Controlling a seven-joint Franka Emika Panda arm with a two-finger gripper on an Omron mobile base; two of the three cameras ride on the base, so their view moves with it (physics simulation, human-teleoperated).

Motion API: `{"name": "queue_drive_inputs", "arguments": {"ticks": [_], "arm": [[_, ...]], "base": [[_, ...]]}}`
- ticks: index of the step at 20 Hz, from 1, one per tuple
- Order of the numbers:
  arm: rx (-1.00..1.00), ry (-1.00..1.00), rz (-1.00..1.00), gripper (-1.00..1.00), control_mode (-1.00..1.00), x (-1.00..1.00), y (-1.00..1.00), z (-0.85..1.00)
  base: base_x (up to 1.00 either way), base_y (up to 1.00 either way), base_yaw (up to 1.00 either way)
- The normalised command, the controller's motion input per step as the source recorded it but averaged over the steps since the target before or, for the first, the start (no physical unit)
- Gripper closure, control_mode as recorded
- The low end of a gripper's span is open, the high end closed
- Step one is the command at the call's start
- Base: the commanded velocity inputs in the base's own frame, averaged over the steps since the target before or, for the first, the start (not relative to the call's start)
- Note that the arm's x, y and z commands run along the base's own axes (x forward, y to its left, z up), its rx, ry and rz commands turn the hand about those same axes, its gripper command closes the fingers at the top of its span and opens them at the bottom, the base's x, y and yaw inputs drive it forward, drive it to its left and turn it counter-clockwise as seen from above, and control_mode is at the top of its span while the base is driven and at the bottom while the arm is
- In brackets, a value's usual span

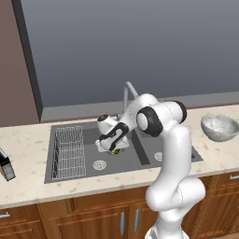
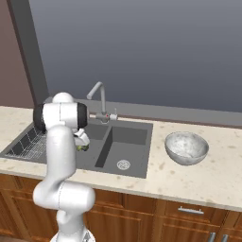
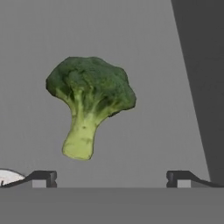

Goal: Pick the broccoli from the sink and place it in the bowl. Then pick the bowl and place it in the microwave. Then close the microwave door and press the start button.

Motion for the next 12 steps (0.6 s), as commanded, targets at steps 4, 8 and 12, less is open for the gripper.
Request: {"name": "queue_drive_inputs", "arguments": {"ticks": [4, 8, 12], "arm": [[0.00, 0.00, 0.00, -1.00, -1.00, 0.33, 0.01, -0.16], [0.00, 0.00, 0.00, -1.00, -1.00, 0.26, 0.00, -0.17], [0.00, 0.00, 0.00, -1.00, -1.00, 0.22, 0.01, -0.22]], "base": [[0.00, 0.00, 0.00], [0.00, 0.00, 0.00], [0.00, 0.00, 0.00]]}}
